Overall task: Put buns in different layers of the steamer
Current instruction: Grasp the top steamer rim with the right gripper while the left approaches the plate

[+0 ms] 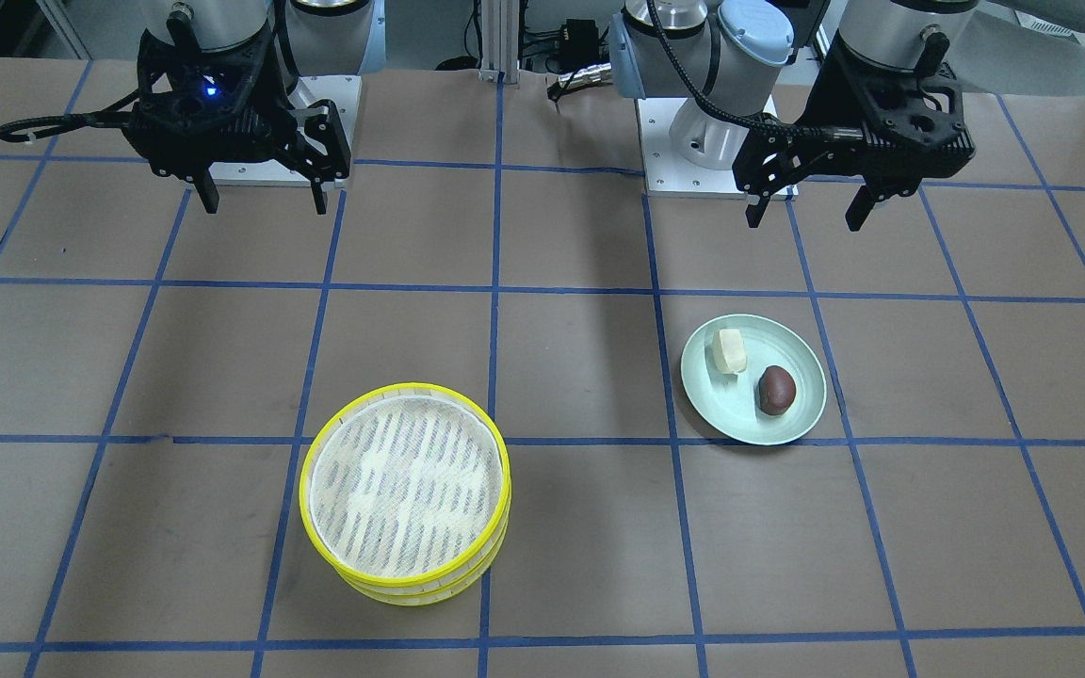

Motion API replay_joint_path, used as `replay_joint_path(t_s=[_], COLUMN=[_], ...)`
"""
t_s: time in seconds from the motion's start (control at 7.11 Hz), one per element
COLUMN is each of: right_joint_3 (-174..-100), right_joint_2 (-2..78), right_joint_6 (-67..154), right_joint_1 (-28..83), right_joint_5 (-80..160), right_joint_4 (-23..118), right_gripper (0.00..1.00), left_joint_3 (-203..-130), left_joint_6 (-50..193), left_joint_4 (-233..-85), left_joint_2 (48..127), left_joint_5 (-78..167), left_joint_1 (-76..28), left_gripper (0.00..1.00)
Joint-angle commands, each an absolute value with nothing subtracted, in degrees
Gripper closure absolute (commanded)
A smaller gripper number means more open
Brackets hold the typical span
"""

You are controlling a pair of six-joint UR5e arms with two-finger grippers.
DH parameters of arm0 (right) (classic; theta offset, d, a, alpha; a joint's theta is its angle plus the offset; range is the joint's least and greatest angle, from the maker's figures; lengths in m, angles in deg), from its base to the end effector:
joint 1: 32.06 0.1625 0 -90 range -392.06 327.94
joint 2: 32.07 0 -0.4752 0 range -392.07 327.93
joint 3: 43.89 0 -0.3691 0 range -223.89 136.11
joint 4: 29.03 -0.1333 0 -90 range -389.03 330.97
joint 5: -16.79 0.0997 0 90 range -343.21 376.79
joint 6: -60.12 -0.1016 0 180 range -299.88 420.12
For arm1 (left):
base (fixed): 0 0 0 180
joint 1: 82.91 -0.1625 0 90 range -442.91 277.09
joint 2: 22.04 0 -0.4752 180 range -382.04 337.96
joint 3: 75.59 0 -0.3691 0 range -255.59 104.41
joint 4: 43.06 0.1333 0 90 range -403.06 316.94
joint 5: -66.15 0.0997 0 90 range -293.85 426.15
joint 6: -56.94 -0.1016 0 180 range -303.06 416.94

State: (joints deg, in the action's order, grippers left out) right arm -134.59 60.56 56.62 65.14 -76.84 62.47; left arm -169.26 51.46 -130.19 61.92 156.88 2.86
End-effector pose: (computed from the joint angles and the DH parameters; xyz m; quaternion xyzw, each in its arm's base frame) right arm 0.1826 -0.4332 0.5544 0.0313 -0.9986 0.0327 0.0287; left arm -0.1001 -0.4359 0.5583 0.0106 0.9989 -0.0450 0.0102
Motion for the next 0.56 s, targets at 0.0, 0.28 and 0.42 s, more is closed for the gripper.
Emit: replay_joint_path(t_s=[0.0,0.28,0.42], right_joint_3=[-134.94,-135.64,-137.38], right_joint_2=[60.65,59.87,56.64], right_joint_6=[56.69,56.43,53.91], right_joint_1=[65.06,65.41,65.41], right_joint_5=[-76.9,-77.08,-77.6], right_joint_4=[62.38,63.42,66.13], right_gripper=[0.0,0.0,0.0], left_joint_3=[-169.8,-169.98,-170.07], left_joint_6=[51.49,51.49,51.49], left_joint_4=[-130.42,-130.51,-130.51], left_joint_2=[62.16,61.99,61.9], left_joint_5=[156.95,157.03,157.12], left_joint_1=[2.69,2.69,2.61], left_gripper=[0.0,0.0,0.0])
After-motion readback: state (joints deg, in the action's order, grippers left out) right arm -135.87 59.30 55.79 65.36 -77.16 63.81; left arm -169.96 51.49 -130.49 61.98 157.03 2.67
